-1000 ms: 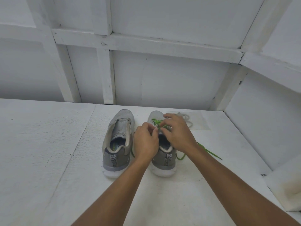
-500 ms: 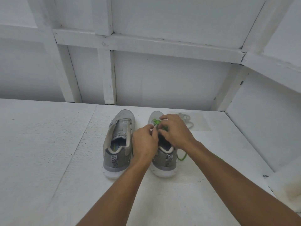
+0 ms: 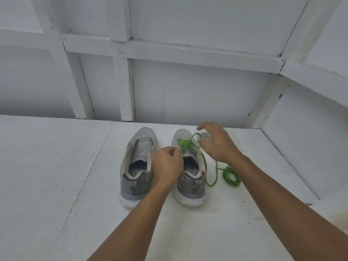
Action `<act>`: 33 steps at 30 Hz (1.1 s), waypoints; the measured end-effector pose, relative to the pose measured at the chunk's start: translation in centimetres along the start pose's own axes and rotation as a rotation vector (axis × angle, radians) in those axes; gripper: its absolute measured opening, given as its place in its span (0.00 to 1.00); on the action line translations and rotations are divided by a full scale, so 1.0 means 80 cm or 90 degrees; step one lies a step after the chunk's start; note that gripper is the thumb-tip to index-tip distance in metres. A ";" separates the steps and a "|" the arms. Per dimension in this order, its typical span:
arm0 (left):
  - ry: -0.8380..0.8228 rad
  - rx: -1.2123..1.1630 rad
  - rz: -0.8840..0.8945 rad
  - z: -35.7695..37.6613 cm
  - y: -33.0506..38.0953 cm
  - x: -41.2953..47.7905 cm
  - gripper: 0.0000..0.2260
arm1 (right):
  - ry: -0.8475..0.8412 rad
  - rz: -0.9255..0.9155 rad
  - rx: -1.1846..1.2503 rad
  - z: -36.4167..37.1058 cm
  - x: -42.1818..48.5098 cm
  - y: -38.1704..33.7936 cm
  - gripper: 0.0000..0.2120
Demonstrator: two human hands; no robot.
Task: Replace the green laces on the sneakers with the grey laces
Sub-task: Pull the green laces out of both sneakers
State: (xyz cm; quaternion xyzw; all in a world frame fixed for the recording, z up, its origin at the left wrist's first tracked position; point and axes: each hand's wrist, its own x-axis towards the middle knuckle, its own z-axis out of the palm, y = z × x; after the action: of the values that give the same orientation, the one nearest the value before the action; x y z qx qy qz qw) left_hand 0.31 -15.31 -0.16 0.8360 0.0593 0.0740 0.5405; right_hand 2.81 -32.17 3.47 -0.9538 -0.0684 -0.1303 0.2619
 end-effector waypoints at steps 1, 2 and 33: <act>0.000 -0.001 -0.004 -0.001 0.000 0.000 0.12 | -0.012 -0.030 -0.001 0.005 -0.002 -0.006 0.14; 0.000 -0.002 -0.007 -0.001 0.001 0.000 0.11 | -0.020 -0.051 -0.008 0.010 -0.004 -0.012 0.14; 0.002 -0.022 -0.033 -0.004 0.000 -0.002 0.10 | -0.076 -0.161 -0.289 0.024 0.006 -0.030 0.06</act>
State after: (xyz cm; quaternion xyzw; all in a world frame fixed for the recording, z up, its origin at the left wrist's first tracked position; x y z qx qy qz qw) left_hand 0.12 -15.07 -0.02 0.8245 0.0805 0.0621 0.5566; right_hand 3.24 -29.06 3.18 -0.9781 -0.1713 -0.1171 0.0187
